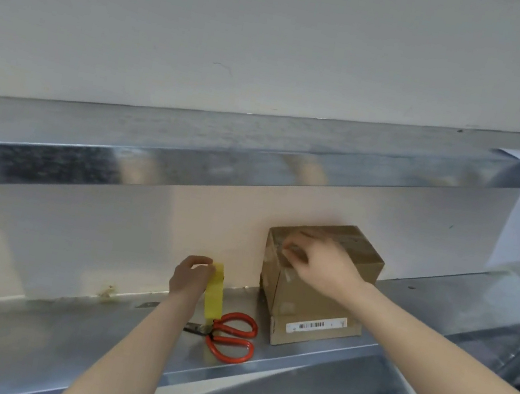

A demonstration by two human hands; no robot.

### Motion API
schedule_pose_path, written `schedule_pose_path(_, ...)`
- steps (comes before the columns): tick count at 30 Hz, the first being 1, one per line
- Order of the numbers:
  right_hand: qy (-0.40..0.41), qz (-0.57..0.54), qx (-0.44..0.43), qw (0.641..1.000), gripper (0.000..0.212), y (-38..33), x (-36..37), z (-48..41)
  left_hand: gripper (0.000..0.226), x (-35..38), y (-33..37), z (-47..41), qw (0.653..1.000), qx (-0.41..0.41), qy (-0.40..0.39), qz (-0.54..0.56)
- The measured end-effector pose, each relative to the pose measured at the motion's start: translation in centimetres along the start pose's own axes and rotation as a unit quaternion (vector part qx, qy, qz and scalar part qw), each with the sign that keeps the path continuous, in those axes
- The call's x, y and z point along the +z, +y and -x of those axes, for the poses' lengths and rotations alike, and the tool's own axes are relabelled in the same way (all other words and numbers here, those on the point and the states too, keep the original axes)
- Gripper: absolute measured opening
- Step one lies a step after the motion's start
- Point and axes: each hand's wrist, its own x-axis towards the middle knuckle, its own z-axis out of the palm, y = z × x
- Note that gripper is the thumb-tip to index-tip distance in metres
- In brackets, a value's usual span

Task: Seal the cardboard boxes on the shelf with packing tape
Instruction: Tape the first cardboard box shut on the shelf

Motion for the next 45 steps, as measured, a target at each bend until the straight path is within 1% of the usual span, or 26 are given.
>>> schedule_pose_path(3, -0.098, -0.035, 0.056, 0.993, 0.023, 1.8, -0.5, 0.7, 0.016, 0.7, -0.6, 0.0, 0.999, 0.027, 0.009, -0.029)
schedule_pose_path(6, -0.136, -0.053, 0.077, 0.986, 0.032, 2.1, -0.6, 1.0, 0.023, 1.4, -1.1, 0.0, 0.997, 0.046, 0.012, -0.066)
schedule_pose_path(8, -0.133, -0.036, 0.082, 0.987, 0.038, 2.0, -0.4, 0.8, 0.033, 1.7, -0.8, 0.0, 0.991, 0.053, 0.013, -0.121)
schedule_pose_path(10, -0.119, -0.003, 0.077, 0.990, 0.039, 1.8, -0.2, 0.5, 0.041, 1.9, -0.1, 0.2, 0.979, 0.056, 0.009, -0.195)
schedule_pose_path(11, -0.112, 0.015, 0.071, 0.991, 0.037, 1.7, -0.1, 0.4, 0.044, 1.9, 0.3, 0.5, 0.969, 0.051, 0.008, -0.242)
schedule_pose_path(12, -0.107, 0.033, 0.066, 0.992, 0.035, 1.6, 0.1, 0.3, 0.045, 2.0, 0.8, 0.8, 0.951, 0.050, 0.013, -0.304)
schedule_pose_path(13, -0.102, 0.046, 0.060, 0.992, 0.034, 1.6, 0.2, 0.2, 0.045, 2.1, 1.2, 1.3, 0.932, 0.067, 0.027, -0.354)
schedule_pose_path(14, -0.098, 0.054, 0.057, 0.992, 0.033, 1.5, 0.3, 0.1, 0.043, 2.3, 1.6, 1.8, 0.922, 0.112, 0.041, -0.370)
schedule_pose_path(15, -0.093, 0.057, 0.057, 0.992, 0.033, 1.5, 0.4, 0.0, 0.038, 2.7, 2.0, 2.4, 0.924, 0.175, 0.037, -0.337)
schedule_pose_path(16, -0.087, 0.056, 0.059, 0.993, 0.032, 1.5, 0.4, -0.1, 0.033, 3.2, 2.4, 3.0, 0.932, 0.231, 0.002, -0.281)
schedule_pose_path(17, -0.083, 0.054, 0.062, 0.993, 0.032, 1.5, 0.4, -0.2, 0.030, 3.8, 2.8, 3.8, 0.936, 0.272, -0.049, -0.218)
schedule_pose_path(18, -0.080, 0.052, 0.064, 0.993, 0.032, 1.6, 0.4, -0.3, 0.029, 4.3, 3.3, 4.6, 0.933, 0.295, -0.102, -0.181)
schedule_pose_path(19, -0.080, 0.052, 0.065, 0.993, 0.032, 1.7, 0.4, -0.3, 0.032, 4.8, 3.6, 5.2, 0.927, 0.305, -0.138, -0.166)
schedule_pose_path(20, -0.082, 0.052, 0.063, 0.993, 0.031, 1.8, 0.4, -0.4, 0.035, 5.1, 3.7, 5.3, 0.925, 0.308, -0.155, -0.158)
schedule_pose_path(22, -0.089, 0.044, 0.058, 0.993, 0.032, 2.1, 0.3, -0.4, 0.038, 5.5, 3.9, 5.3, 0.925, 0.312, -0.157, -0.153)
schedule_pose_path(25, -0.104, 0.031, 0.038, 0.993, 0.029, 2.3, 0.3, -0.4, 0.034, 5.8, 3.7, 5.0, 0.919, 0.327, -0.148, -0.162)
schedule_pose_path(27, -0.115, 0.037, 0.026, 0.992, 0.028, 2.4, 0.3, -0.6, 0.035, 5.9, 3.6, 4.6, 0.910, 0.343, -0.142, -0.182)
schedule_pose_path(31, -0.143, 0.037, 0.020, 0.989, 0.035, 3.0, 0.2, -1.0, 0.036, 6.1, 3.5, 3.9, 0.891, 0.377, -0.130, -0.216)
schedule_pose_path(34, -0.155, 0.040, 0.023, 0.987, 0.036, 3.2, 0.2, -1.1, 0.034, 6.2, 3.4, 3.7, 0.897, 0.371, -0.122, -0.208)
schedule_pose_path(36, -0.170, 0.023, 0.030, 0.985, 0.035, 3.3, 0.0, -1.2, 0.034, 5.8, 3.6, 3.8, 0.904, 0.352, -0.143, -0.194)
schedule_pose_path(38, -0.167, -0.078, 0.072, 0.980, 0.030, 3.5, -0.7, -1.3, 0.037, 5.1, 4.0, 4.1, 0.915, 0.323, -0.166, -0.174)
schedule_pose_path(39, -0.150, -0.128, 0.102, 0.975, 0.030, 3.7, -1.1, -1.3, 0.040, 4.7, 4.2, 4.2, 0.920, 0.311, -0.166, -0.173)
schedule_pose_path(40, -0.119, -0.151, 0.133, 0.972, 0.032, 4.1, -1.4, -1.5, 0.041, 4.3, 4.3, 4.2, 0.925, 0.300, -0.156, -0.175)
schedule_pose_path(42, -0.057, -0.110, 0.197, 0.973, 0.043, 5.3, -1.8, -1.9, 0.035, 3.9, 4.3, 4.0, 0.937, 0.279, -0.112, -0.176)
schedule_pose_path(43, -0.051, -0.078, 0.234, 0.968, 0.052, 5.9, -2.0, -2.0, 0.029, 3.6, 4.2, 3.7, 0.943, 0.271, -0.083, -0.175)
schedule_pose_path(45, -0.089, -0.035, 0.305, 0.947, 0.077, 6.7, -2.0, -2.2, 0.017, 3.1, 4.1, 3.0, 0.948, 0.262, -0.038, -0.177)
